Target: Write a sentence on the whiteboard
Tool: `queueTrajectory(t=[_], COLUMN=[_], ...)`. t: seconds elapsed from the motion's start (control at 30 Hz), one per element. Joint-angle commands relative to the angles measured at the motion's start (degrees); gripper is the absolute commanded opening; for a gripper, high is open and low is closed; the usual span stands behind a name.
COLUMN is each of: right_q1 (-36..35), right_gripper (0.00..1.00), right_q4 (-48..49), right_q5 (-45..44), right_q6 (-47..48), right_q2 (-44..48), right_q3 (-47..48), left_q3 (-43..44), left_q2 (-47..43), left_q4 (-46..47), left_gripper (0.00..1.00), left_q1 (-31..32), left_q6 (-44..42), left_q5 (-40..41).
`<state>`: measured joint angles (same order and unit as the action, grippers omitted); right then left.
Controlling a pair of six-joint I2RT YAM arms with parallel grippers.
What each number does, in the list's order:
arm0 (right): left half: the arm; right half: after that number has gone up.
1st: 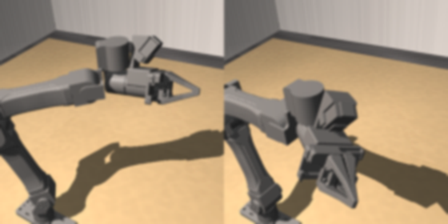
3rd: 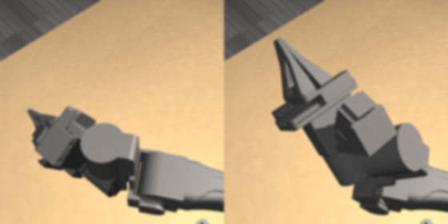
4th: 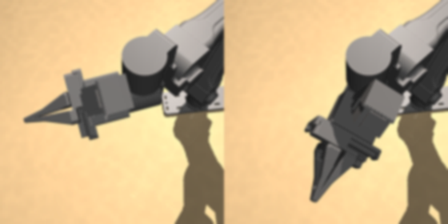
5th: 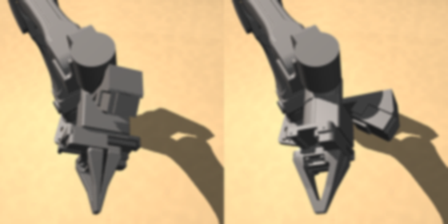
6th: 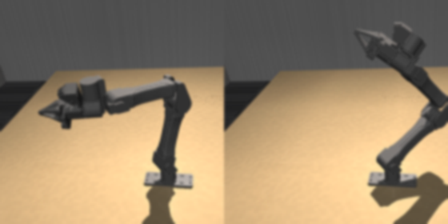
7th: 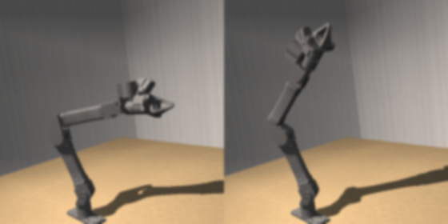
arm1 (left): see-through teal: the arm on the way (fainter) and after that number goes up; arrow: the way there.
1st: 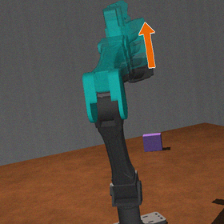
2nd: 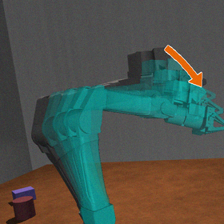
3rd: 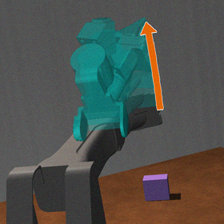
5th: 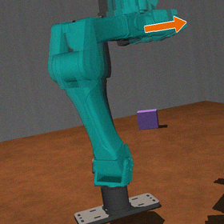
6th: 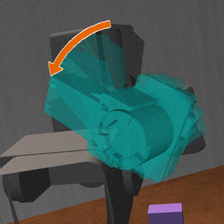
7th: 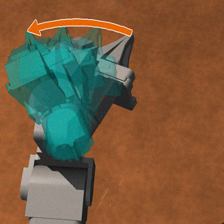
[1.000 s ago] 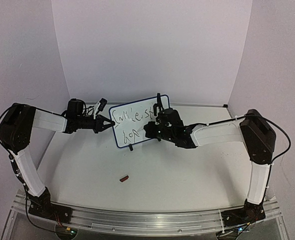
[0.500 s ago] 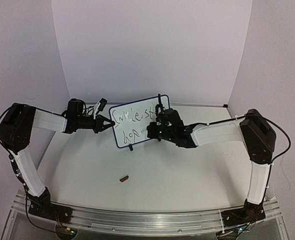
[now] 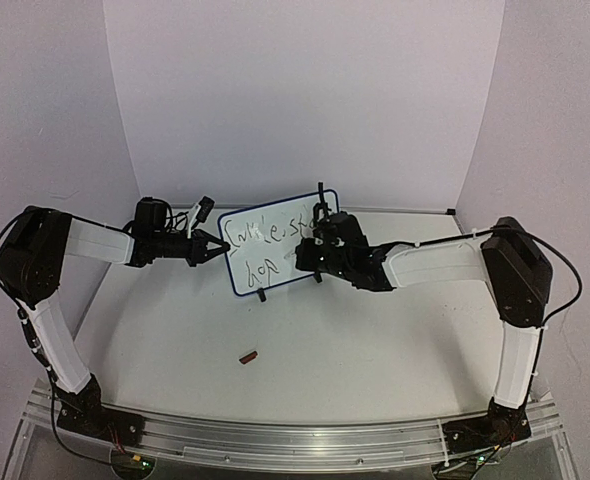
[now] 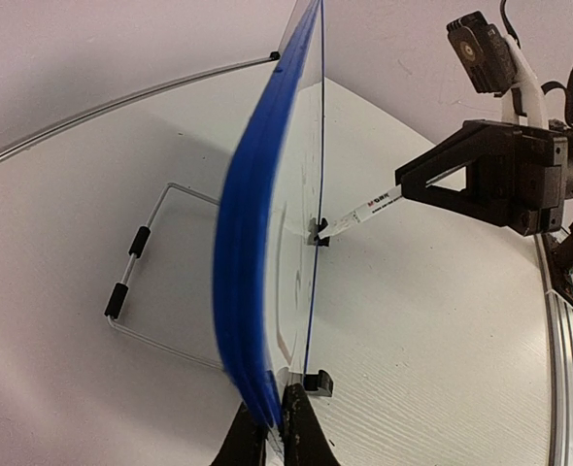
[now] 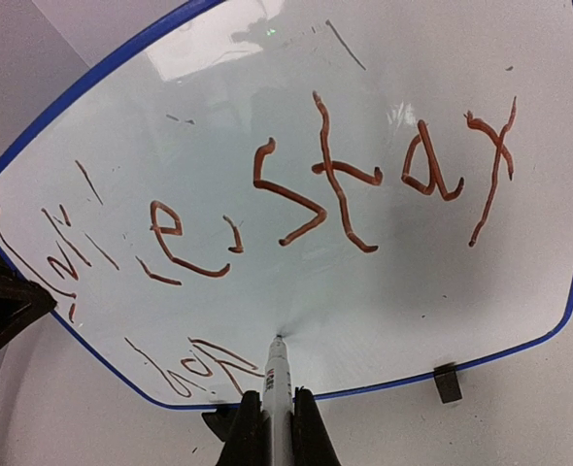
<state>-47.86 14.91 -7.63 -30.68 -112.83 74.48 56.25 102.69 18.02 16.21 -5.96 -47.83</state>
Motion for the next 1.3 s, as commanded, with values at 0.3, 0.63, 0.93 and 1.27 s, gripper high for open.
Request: queueTrajectory(t=[0.3, 0.63, 0.93, 1.27], right_q1=[0.2, 0.3, 0.3, 0.3], right_gripper=[0.0, 0.0, 0.0, 0.0], right_q4=[-1.2, -4.2, -4.2, -2.1], right_q5=[1.0, -2.2, -3.9, -2.6], right_q6=[-0.6, -1.1, -0.6, -0.2], right_q2=[-3.0, -2.7, -0.8, 0.5], right_q3=[3.8, 3.9, 3.4, 3.3], left_q3=[-0.7, -0.7, -0.7, -0.7], left_q2=[-0.2, -0.2, -0.2, -0.2], left_q4=[-3.0, -3.0, -3.0, -3.0], left_gripper=[0.0, 0.0, 0.0, 0.0], left_q1=[0.0, 0.0, 0.0, 0.0], left_q6=[-3.7, -3.7, -3.7, -3.7], left_q5=[5.6, 5.6, 5.6, 5.6])
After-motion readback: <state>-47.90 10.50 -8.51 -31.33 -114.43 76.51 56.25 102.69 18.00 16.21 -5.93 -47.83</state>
